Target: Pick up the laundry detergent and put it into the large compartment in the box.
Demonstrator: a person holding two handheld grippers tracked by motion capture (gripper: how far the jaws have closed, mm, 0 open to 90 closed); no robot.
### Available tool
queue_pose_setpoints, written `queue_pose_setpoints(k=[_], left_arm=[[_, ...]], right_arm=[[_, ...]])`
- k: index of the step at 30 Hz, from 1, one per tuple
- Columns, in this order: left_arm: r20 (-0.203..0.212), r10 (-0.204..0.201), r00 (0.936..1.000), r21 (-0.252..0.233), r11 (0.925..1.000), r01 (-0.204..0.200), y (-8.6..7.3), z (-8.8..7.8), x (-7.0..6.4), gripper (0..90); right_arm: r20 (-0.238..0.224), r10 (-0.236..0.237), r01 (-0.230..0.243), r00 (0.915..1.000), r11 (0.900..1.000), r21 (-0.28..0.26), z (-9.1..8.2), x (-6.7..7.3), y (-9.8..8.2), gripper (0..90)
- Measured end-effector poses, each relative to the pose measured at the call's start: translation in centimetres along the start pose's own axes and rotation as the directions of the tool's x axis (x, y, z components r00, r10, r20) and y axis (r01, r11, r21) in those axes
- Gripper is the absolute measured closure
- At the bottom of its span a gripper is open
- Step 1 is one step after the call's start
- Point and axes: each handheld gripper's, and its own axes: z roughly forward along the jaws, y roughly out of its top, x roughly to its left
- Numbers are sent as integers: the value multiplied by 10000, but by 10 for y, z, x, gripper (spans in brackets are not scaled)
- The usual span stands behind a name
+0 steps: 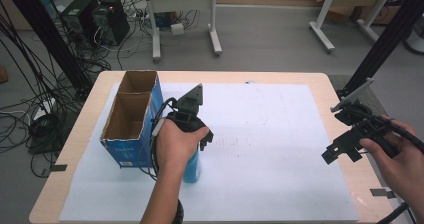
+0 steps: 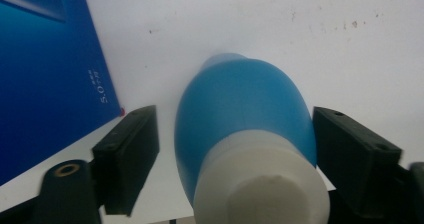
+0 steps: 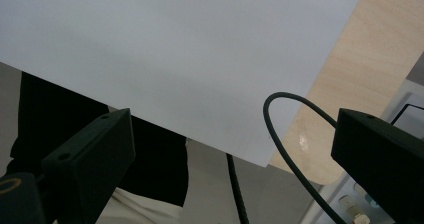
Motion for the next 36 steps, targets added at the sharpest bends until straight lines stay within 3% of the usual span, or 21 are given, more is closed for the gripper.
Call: queue_pose_setpoints(k=[7,20,28,36], left_arm=[[23,23,10000,98,9999,-24,1,1,-2,360],[-73,-99,9999,-38,9999,98,-3,0,-5,368],[-30,-6,10000,195,9998,7,1,-2,-6,372],[41,-15,10000,172,9999,15,2,-21,-2,373]], right_arm=[[17,6,-6,10000,10000,-32,-1,1,0,36],[-14,94,-94,10000,10000,-30,2,-2,-1,36],[-57,92,-92,9999,10000,-29,3,-4,0,36],[-124,65,-66,9999,10000,-57,2,-5,3,36]])
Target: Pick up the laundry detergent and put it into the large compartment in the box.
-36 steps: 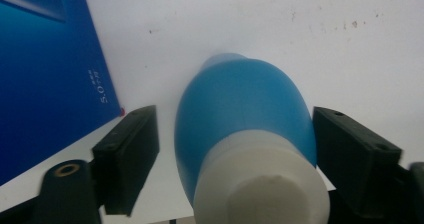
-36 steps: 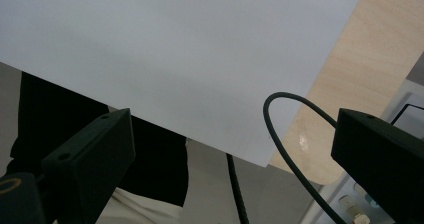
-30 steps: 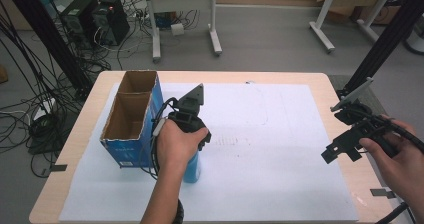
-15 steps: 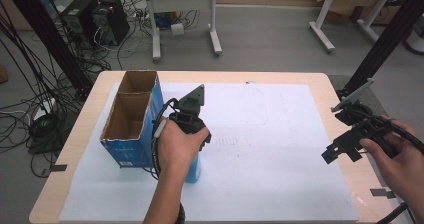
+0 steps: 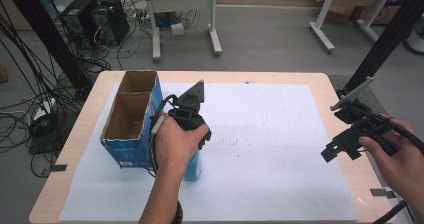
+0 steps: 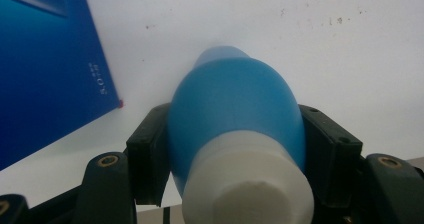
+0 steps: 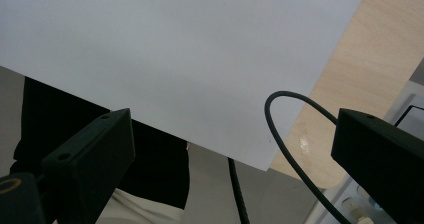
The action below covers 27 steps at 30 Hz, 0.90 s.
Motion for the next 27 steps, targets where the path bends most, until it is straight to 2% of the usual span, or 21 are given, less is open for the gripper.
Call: queue_pose_setpoints(k=[4,6,16,19,21,27], left_arm=[[-62,-88,9999,-248,9997,87,-2,-22,3,373],[-103,-183,9998,-216,9996,180,-1,-36,6,373],[-33,-434,9991,-666,9968,431,0,-105,24,373],[104,-491,9987,-923,9945,499,-1,-127,31,374],[168,-647,9978,-1222,9903,663,-3,-143,35,374],[-252,-574,9980,-1365,9892,534,5,-176,32,374]], right_arm=[[-32,30,-30,10000,10000,43,0,0,2,36],[-33,10,-10,10000,10000,65,0,0,4,36],[-5,-58,58,10000,10000,13,-5,6,13,37],[-18,-29,29,10000,10000,-29,-8,6,14,37],[46,-24,25,10000,10000,-60,-10,7,15,36],[73,-7,8,10000,9999,-132,-16,9,18,37]])
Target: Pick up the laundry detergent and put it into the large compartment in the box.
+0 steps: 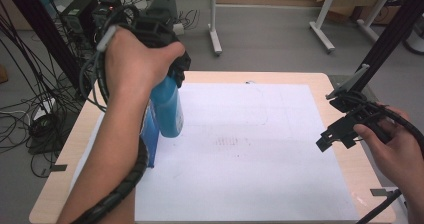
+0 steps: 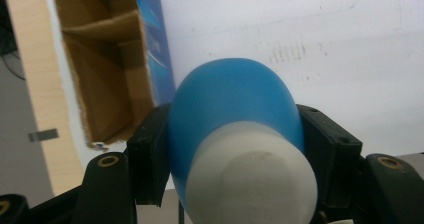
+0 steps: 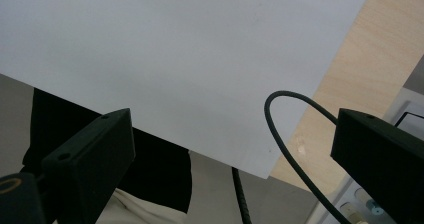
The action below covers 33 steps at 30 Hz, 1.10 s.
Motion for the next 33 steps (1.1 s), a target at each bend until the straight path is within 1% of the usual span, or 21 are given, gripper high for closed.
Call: queue_pose_setpoints(k=[1,2,3,4,5,9,11,14,18,20,23,27,28,30,33], left_arm=[[15,-9,10000,-63,10000,9,4,-6,2,374],[15,-9,10000,-63,10000,9,4,-6,2,374],[98,-62,9999,-137,9999,63,8,-11,7,374],[98,-62,9999,-137,9999,63,8,-11,7,375],[170,-104,9998,-220,9997,108,11,-13,11,375],[219,-154,9996,-301,9994,161,20,-18,22,374],[165,-332,9993,-402,9986,338,24,-19,28,374],[-15,-401,9992,-439,9982,400,29,-20,33,374],[-70,-637,9979,-513,9967,633,36,-25,48,374],[-208,-727,9971,-519,9961,716,39,-27,54,374],[-306,-940,9951,-627,9938,919,40,-31,64,374],[-353,-1219,9919,-788,9898,1188,37,-31,79,375],[-373,-1343,9902,-834,9879,1308,36,-30,85,374],[-396,-1393,9895,-853,9871,1356,35,-28,89,375],[-457,-1528,9872,-754,9859,1491,34,-20,97,374]], right_arm=[[45,-28,29,10000,10000,-7,-2,2,1,36],[48,-28,28,10000,10000,-10,-2,3,2,36],[46,-25,25,10000,10000,-26,-3,4,3,36],[46,-25,25,10000,10000,-26,-3,4,3,36],[56,-30,30,10000,10000,-38,-4,5,4,36],[78,-4,4,10000,10000,5,-5,7,9,36],[66,-7,7,10000,10000,15,-4,7,12,36],[89,32,-32,10000,10000,62,-3,9,17,36],[80,34,-36,10000,9999,151,-1,11,26,36],[78,28,-29,10000,9999,132,-2,11,27,36],[98,28,-29,9999,10000,93,-2,13,30,36],[113,23,-24,9999,10000,91,-3,15,34,36],[131,23,-24,9999,10000,89,-3,16,35,36],[160,-31,29,9999,9999,98,-2,17,37,36],[169,-44,43,9998,9999,115,-1,18,39,36]])
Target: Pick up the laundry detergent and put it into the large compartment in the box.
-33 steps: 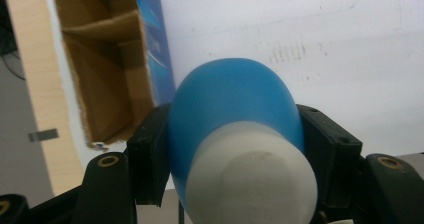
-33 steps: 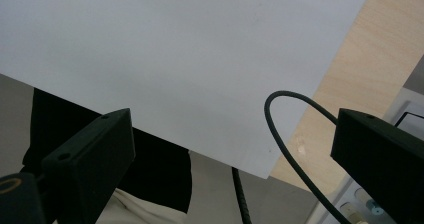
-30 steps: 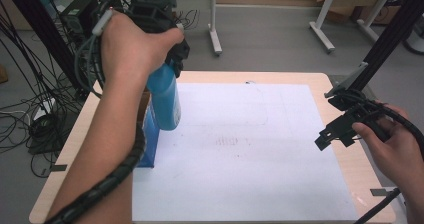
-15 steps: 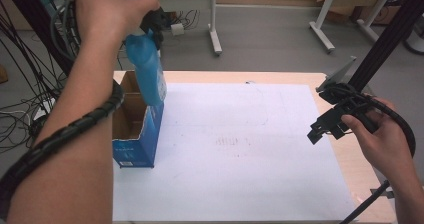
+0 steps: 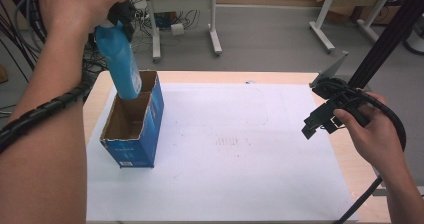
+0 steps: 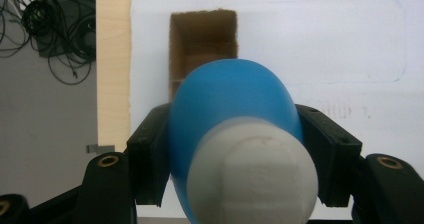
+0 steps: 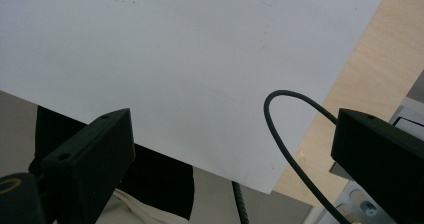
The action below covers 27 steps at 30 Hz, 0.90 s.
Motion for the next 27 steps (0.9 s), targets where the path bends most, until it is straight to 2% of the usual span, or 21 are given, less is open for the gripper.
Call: queue_pose_setpoints(k=[4,9,16,21,27], left_arm=[[-40,-216,9998,131,9997,216,-1,11,9,375],[-156,-285,9995,347,9990,290,-3,26,16,374],[-149,-365,9992,403,9985,371,-9,41,23,375],[-190,-304,9994,499,9983,313,-13,57,25,375],[-33,-157,9999,639,9978,159,-15,77,28,375]], right_arm=[[3,0,0,10000,10000,1,0,1,1,36],[22,35,-35,10000,10000,21,0,2,1,36],[36,10,-10,10000,10000,-56,-1,4,-1,36],[47,9,-8,10000,10000,-56,-1,5,-2,36],[66,-25,25,10000,10000,-1,0,6,-1,36]])
